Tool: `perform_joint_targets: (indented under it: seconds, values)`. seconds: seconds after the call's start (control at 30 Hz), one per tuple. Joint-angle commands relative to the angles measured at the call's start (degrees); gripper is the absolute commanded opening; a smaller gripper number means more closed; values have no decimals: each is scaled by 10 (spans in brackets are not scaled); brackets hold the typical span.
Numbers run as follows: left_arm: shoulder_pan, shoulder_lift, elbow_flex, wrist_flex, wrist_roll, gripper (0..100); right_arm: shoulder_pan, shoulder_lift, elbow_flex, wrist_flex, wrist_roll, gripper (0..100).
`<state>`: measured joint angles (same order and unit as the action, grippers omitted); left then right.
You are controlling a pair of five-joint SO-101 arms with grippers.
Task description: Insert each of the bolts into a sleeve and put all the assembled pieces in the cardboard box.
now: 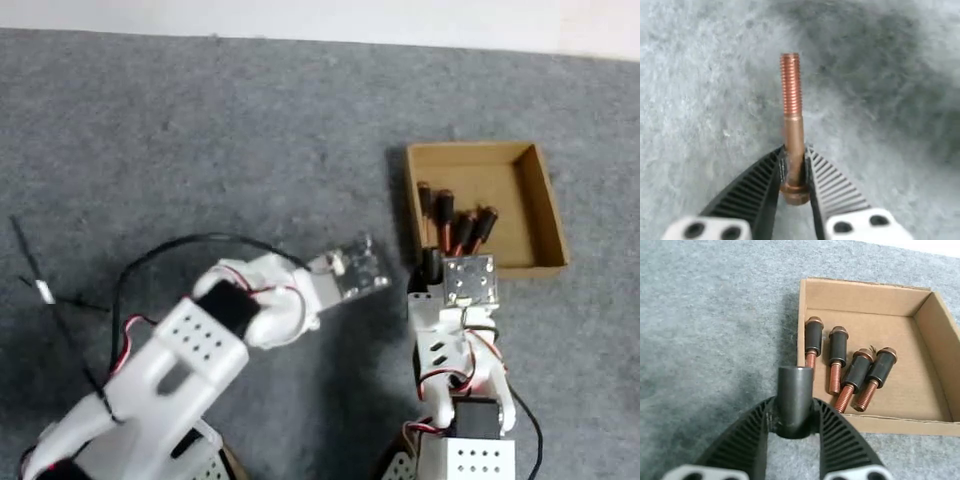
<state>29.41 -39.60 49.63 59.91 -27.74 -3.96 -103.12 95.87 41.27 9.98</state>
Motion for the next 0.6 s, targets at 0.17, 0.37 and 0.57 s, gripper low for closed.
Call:
perform_joint_targets:
  seconds: [0.17,0.37,0.57]
  values:
    - [86,-115,-2,149,7,6,4,-7,47,0,6,5]
    - [55,-225,5,189,6,6,4,-7,47,0,6,5]
    - [-56,-308,38,188,4,6,4,-7,47,0,6,5]
